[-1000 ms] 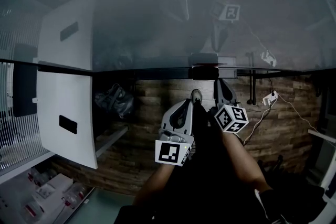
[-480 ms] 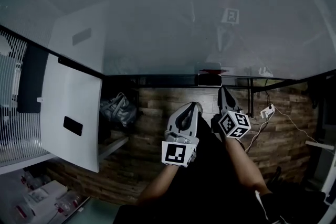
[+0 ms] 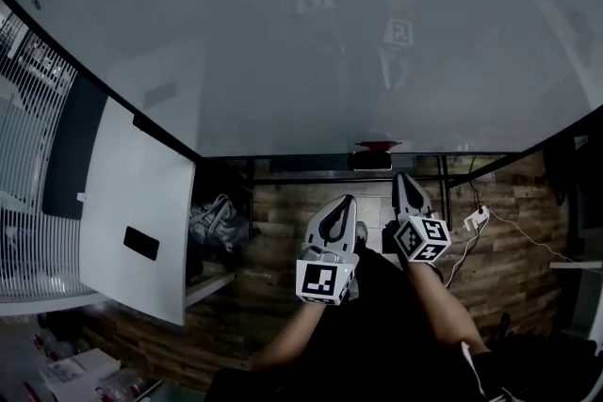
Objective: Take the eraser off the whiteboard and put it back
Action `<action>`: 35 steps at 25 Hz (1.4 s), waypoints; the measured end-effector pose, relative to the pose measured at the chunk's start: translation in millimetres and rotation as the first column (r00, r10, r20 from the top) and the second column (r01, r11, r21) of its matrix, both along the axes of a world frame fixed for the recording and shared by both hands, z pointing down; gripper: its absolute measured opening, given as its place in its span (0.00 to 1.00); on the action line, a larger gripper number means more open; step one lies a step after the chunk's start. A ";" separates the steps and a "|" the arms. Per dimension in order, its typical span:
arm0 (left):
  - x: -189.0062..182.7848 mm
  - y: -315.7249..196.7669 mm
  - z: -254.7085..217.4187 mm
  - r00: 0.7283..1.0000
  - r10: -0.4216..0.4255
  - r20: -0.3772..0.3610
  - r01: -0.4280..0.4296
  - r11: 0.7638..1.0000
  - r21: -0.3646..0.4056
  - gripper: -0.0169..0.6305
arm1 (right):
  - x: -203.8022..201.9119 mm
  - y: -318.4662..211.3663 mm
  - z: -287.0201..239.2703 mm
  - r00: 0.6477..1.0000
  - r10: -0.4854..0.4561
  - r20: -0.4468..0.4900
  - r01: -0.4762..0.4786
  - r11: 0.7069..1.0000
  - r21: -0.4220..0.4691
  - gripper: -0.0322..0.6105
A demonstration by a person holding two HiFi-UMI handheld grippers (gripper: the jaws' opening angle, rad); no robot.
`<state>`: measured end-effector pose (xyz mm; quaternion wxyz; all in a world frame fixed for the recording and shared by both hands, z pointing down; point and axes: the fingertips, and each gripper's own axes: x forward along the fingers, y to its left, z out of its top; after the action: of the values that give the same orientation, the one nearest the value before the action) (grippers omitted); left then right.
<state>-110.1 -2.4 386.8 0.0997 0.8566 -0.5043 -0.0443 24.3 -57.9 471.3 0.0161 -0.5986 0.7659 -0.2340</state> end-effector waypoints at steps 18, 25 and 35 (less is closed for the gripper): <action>28.9 6.0 -42.1 1.000 -0.009 0.027 0.008 0.999 0.050 0.04 | 21.4 53.8 -106.3 0.994 -0.085 -0.071 0.096 0.980 0.174 0.07; 47.4 18.7 -43.4 0.999 -0.003 0.048 0.001 0.999 0.043 0.04 | 29.5 74.6 -111.2 0.991 -0.124 -0.055 0.132 0.974 0.184 0.07; 56.5 27.5 -44.2 0.998 0.001 0.062 -0.003 0.999 0.040 0.04 | 30.2 88.3 -116.1 0.984 -0.173 -0.045 0.179 0.959 0.222 0.07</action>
<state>-53.6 25.1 342.7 0.0670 0.8599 -0.5053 -0.0275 54.5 30.4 355.1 0.0534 -0.5254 0.8378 -0.1385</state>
